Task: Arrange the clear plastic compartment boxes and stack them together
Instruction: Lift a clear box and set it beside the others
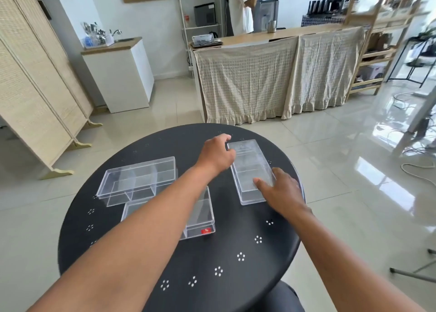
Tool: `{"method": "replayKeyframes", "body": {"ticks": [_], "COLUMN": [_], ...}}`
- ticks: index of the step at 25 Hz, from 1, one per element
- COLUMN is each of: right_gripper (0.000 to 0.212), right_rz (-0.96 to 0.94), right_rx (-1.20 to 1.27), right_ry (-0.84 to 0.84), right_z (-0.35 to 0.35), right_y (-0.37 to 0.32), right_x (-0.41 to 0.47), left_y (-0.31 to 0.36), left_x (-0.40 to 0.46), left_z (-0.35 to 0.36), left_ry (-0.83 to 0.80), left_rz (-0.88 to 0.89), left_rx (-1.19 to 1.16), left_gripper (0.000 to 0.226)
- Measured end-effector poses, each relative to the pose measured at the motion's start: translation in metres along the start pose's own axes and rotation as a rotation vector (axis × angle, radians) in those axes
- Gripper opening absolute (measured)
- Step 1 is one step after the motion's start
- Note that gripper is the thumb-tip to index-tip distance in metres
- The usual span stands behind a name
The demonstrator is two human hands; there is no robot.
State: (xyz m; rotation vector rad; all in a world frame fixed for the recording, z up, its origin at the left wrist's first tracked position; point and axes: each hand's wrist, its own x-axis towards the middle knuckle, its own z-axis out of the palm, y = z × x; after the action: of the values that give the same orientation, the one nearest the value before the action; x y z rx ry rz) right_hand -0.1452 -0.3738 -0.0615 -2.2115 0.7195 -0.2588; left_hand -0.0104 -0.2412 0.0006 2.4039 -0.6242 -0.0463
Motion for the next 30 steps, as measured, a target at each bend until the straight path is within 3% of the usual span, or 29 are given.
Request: {"method": "replayKeyframes", "body": {"ticks": [4,7,10,12,14,18,19,23,25,30], "right_gripper": [0.045,0.047,0.062,0.06,0.054,0.059,0.059,0.047,0.052,0.058], "right_rz": [-0.088,0.002,0.121,0.164,0.179,0.143,0.111,-0.06,-0.107,-0.062], "right_rx": [0.043,0.006,-0.036,0.003,0.139,0.572,0.602,0.471,0.407,0.323], "right_ry": [-0.13,0.038,0.049,0.005,-0.027,-0.052,-0.057,-0.051,-0.024,0.086], "right_z": [-0.028,-0.04,-0.038,-0.029,-0.024,-0.028,-0.035,-0.053,-0.051,-0.033], "right_y": [0.018,0.03,0.028,0.022,0.015,0.015,0.012,0.002,-0.001,-0.001], "right_x": [0.03,0.057,0.064,0.063,0.065,0.074,0.073,0.059,0.047,0.033], "left_y": [-0.002,-0.027,-0.051,-0.058,-0.062,-0.064,-0.062,-0.053,-0.056,-0.063], "left_x": [0.055,0.066,0.059,0.051,0.045,0.033,0.03,0.013,0.006,-0.017], "left_z": [0.02,0.023,0.016,0.013,0.011,-0.005,-0.01,-0.022,-0.021,-0.008], "left_ry": [-0.151,-0.21,-0.262,-0.275,-0.215,-0.026,0.003,0.059,0.11,0.129], "left_rz": [-0.117,-0.239,-0.401,-0.496,-0.525,-0.413,-0.359,-0.128,-0.116,-0.058], "left_rx": [0.118,0.15,-0.105,-0.266,-0.339,-0.506,-0.517,-0.371,-0.294,-0.108], "left_gripper": [0.058,0.059,0.061,0.046,0.045,0.015,0.018,0.042,0.057,0.054]}}
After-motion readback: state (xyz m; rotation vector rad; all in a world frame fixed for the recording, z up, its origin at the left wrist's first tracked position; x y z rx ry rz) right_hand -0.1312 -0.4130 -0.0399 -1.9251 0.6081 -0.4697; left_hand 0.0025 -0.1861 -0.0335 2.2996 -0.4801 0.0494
